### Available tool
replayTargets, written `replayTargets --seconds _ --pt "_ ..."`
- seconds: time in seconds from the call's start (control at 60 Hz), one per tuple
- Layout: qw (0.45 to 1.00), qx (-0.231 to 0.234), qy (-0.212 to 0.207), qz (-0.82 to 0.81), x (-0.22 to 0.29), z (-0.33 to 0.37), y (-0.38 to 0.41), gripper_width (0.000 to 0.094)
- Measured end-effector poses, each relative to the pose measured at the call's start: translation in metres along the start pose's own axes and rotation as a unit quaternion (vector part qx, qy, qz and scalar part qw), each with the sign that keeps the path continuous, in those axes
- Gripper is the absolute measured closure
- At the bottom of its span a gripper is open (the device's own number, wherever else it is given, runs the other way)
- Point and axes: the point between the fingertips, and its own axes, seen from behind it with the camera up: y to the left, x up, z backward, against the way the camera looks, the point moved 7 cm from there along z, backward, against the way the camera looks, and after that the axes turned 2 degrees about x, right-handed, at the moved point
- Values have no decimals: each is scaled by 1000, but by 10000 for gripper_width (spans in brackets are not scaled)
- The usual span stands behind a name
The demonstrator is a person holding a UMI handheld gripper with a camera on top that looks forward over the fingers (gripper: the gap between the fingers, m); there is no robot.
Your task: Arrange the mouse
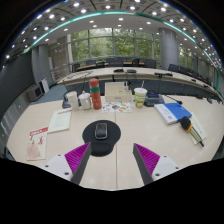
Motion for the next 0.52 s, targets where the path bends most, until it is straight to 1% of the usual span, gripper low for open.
replayTargets --seconds 0.167,0.283,0.417,0.517 --pt "1000 -8 -22 4 -24 66 -4 79" --pt "999 -16 -28 5 -35 99 -6 81" --pt "999 -6 -35 1 -38 122 4 81" --pt "999 -10 -37 4 -41 133 6 79"
